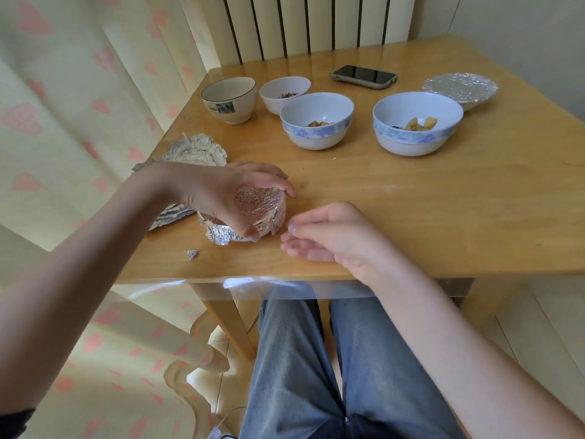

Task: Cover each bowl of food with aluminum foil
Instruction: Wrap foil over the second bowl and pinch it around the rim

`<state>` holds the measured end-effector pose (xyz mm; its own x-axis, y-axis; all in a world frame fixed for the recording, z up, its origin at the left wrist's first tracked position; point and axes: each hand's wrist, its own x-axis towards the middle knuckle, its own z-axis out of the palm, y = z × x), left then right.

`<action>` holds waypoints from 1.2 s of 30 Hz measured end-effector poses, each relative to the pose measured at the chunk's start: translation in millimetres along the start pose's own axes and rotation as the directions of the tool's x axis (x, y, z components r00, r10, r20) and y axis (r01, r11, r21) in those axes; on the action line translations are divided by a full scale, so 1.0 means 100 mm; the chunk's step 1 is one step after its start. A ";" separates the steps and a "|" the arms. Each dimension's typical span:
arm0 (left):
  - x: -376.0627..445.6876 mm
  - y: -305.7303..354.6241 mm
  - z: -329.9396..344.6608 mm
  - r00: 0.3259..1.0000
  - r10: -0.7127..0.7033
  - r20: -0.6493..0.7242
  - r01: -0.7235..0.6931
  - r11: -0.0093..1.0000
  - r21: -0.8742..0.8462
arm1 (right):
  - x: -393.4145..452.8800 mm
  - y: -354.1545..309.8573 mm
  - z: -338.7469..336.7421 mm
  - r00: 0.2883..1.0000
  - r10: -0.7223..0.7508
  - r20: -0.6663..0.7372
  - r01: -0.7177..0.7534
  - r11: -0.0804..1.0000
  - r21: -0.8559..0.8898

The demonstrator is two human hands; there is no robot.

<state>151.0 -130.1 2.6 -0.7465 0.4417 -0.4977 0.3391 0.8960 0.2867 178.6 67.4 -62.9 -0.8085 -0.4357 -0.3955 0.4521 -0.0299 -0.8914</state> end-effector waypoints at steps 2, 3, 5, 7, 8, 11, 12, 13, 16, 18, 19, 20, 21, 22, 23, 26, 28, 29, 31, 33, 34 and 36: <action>0.00 -0.01 -0.01 1.000 0.020 0.006 -0.020 1.000 0.003 | 0.01 -0.07 -0.01 0.990 0.096 0.099 -0.109 0.986 0.127; 0.00 -0.01 -0.02 1.000 0.028 0.007 -0.028 1.000 0.005 | 0.03 -0.09 -0.01 0.983 0.130 0.128 -0.150 0.975 0.165; 0.01 -0.02 -0.03 0.999 0.036 0.004 -0.036 0.999 0.015 | 0.08 -0.15 -0.02 0.972 0.184 0.144 -0.215 0.947 0.239; 0.01 -0.03 -0.03 0.999 0.036 0.002 -0.036 0.999 0.020 | 0.10 -0.21 -0.04 0.964 0.225 0.141 -0.258 0.919 0.298; 0.01 -0.03 -0.02 0.999 0.038 0.001 -0.038 0.999 0.018 | 0.11 -0.22 -0.04 0.960 0.238 0.146 -0.272 0.912 0.305; 0.02 -0.02 -0.02 0.999 0.038 0.006 -0.038 0.999 0.006 | 0.09 -0.24 -0.03 0.953 0.257 0.159 -0.290 0.925 0.245; 0.02 -0.02 -0.02 0.999 0.039 0.006 -0.039 0.999 0.008 | 0.09 -0.24 -0.04 0.955 0.256 0.150 -0.284 0.934 0.218; 0.02 -0.02 -0.02 0.999 0.040 0.004 -0.040 0.999 0.010 | 0.09 -0.24 -0.04 0.956 0.253 0.146 -0.280 0.937 0.209; 0.01 -0.03 -0.02 0.999 0.037 0.005 -0.037 0.999 0.002 | 0.09 -0.24 -0.03 0.952 0.257 0.169 -0.294 0.920 0.257; 0.01 -0.03 -0.02 0.999 0.040 0.005 -0.040 0.999 0.008 | 0.10 -0.25 -0.01 0.952 0.262 0.157 -0.294 0.926 0.238; 0.01 -0.03 -0.02 0.999 0.043 0.003 -0.043 0.999 0.015 | 0.10 -0.25 0.00 0.951 0.265 0.159 -0.296 0.928 0.228; 0.02 -0.03 -0.03 0.999 0.045 0.001 -0.045 0.999 0.023 | 0.10 -0.26 0.00 0.949 0.269 0.167 -0.302 0.927 0.225; 0.02 -0.03 -0.03 0.999 0.045 0.003 -0.045 0.999 0.028 | 0.11 -0.27 0.00 0.947 0.271 0.173 -0.307 0.924 0.230; 0.02 -0.03 -0.03 0.999 0.046 0.006 -0.046 0.999 0.030 | 0.11 -0.27 0.00 0.948 0.271 0.170 -0.306 0.921 0.241; 0.02 -0.03 -0.03 0.999 0.046 0.008 -0.047 0.999 0.027 | 0.12 -0.27 0.00 0.951 0.266 0.158 -0.300 0.919 0.257; 0.02 -0.04 -0.02 0.999 0.051 0.005 -0.051 0.999 0.008 | 0.13 -0.25 0.01 0.957 0.256 0.137 -0.287 0.907 0.307; 0.02 -0.04 -0.02 0.999 0.054 0.002 -0.054 0.998 0.009 | 0.13 -0.23 0.02 0.952 0.271 0.139 -0.302 0.902 0.309; 0.02 -0.04 -0.02 0.998 0.057 0.001 -0.057 0.998 0.013 | 0.12 -0.22 0.03 0.950 0.280 0.137 -0.308 0.907 0.288; 0.02 -0.04 -0.02 0.998 0.061 0.001 -0.061 0.998 0.012 | 0.11 -0.22 0.03 0.949 0.288 0.126 -0.311 0.919 0.241; 0.02 -0.04 -0.02 0.998 0.066 -0.001 -0.066 0.998 0.012 | 0.10 -0.22 0.05 0.953 0.281 0.111 -0.300 0.923 0.240; 0.02 -0.04 -0.01 0.998 0.070 -0.004 -0.070 0.997 0.017 | 0.10 -0.21 0.07 0.956 0.274 0.102 -0.291 0.924 0.246; 0.02 -0.04 -0.01 0.998 0.070 -0.006 -0.069 0.997 0.023 | 0.11 -0.18 0.11 0.964 0.255 0.081 -0.267 0.929 0.255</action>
<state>147.3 -132.9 1.5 -0.7244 0.5027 -0.4718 0.4031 0.8640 0.3018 166.0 53.3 -48.5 -0.6334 -0.5007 -0.5900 0.7320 -0.1404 -0.6666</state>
